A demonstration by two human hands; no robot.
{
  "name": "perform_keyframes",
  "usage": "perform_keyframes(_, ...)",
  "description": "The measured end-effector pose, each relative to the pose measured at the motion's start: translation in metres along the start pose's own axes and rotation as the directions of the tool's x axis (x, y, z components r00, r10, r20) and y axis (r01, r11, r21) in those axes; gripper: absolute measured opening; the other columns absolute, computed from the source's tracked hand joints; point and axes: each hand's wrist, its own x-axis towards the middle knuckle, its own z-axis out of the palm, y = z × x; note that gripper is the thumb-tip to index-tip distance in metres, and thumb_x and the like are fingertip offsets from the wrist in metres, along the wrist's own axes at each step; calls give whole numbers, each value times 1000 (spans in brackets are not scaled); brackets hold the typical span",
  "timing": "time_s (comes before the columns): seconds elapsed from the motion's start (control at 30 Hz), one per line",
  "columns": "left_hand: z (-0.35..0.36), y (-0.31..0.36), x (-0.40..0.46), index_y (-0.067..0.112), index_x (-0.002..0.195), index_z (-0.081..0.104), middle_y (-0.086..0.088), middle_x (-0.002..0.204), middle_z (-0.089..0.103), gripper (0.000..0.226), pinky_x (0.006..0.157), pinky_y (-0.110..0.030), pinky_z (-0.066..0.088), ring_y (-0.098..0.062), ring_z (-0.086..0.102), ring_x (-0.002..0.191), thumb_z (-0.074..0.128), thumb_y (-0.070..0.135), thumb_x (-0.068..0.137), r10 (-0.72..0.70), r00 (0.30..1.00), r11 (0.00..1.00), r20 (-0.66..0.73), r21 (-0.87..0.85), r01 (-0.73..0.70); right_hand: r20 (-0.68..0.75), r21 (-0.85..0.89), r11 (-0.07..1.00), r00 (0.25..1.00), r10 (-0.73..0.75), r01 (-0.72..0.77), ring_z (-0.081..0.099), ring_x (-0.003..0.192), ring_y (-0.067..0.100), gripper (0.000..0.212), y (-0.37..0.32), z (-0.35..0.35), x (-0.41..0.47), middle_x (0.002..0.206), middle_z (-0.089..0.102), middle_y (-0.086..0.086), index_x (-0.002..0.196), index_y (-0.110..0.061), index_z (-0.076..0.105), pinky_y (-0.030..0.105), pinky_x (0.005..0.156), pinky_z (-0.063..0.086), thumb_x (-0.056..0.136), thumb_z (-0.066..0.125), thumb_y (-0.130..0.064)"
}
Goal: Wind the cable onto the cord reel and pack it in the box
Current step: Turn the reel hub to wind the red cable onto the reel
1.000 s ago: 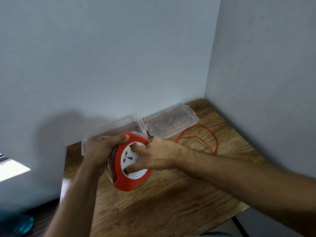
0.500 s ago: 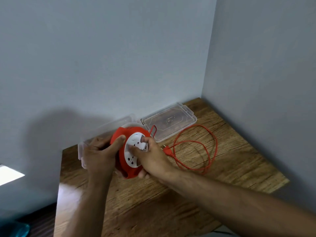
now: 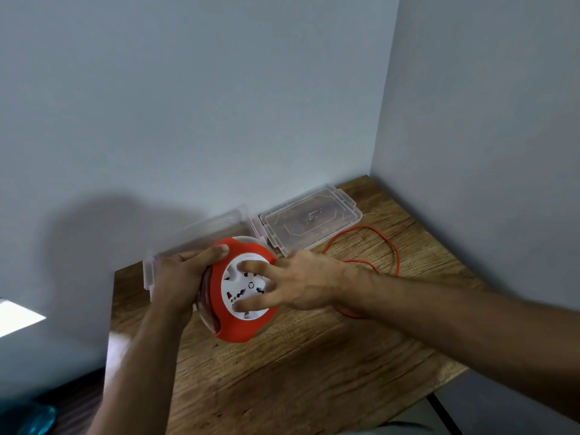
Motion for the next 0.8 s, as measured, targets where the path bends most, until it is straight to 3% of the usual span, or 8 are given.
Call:
perform_keyframes(0.1,0,1,-1,13,75,82,-8,74,82,11,51,-32,63,-27,79,65,82,23,80,-10,1000,1000,-22,-14,10,21,-3,986,986,167,-167,67,72,30,56,-2,-1,5,138,42,21,147,-30,38,33,43,53,97,55,-49)
perform_keyframes(0.2,0,2,0,15,82,81,-3,72,82,13,50,-28,61,-24,79,64,82,27,79,-13,997,1000,-71,4,13,73,-26,954,951,300,-299,62,64,23,64,-6,4,12,137,43,19,153,-38,21,27,41,44,98,44,-60)
perform_keyframes(0.3,-2,3,0,13,86,81,-2,71,81,19,46,-23,58,-20,78,62,84,30,78,-12,990,1000,-138,-9,11,42,32,932,932,361,-362,63,66,23,64,-9,6,16,131,53,20,156,-40,11,27,44,41,101,40,-56)
perform_keyframes(0.4,0,3,-1,12,86,80,-1,76,82,19,45,-22,57,-20,78,62,84,29,78,-3,985,999,-172,-43,-4,-55,127,906,909,412,-403,66,71,26,61,-17,9,21,114,63,17,153,-34,24,29,47,42,99,45,-54)
perform_keyframes(0.5,4,4,-4,10,84,80,-3,73,81,16,46,-23,58,-19,78,58,83,24,79,24,983,998,-182,-59,-35,-115,200,876,877,466,-439,66,72,27,64,-23,11,26,122,54,16,150,-34,29,35,52,56,94,57,-50)
perform_keyframes(0.6,7,3,-5,14,84,80,1,70,81,11,48,-26,60,-18,78,58,83,24,80,35,975,992,-220,-107,-60,-99,264,826,838,537,-498,68,80,30,64,-27,14,30,125,55,16,150,-39,27,40,60,60,94,59,-44)
perform_keyframes(0.7,11,1,-8,27,86,80,9,74,81,16,53,-24,60,-12,78,63,85,35,73,107,963,992,-246,-37,-120,-87,420,707,751,655,-569,69,93,32,64,-32,17,33,122,65,13,144,-41,30,44,73,60,90,65,-43)
perform_keyframes(0.8,17,2,-14,38,79,75,27,68,76,12,51,-14,56,0,76,64,85,31,77,194,955,981,-226,25,-193,44,653,396,555,831,-645,71,89,28,65,-39,16,39,108,72,5,133,-40,39,38,70,61,79,72,-49)
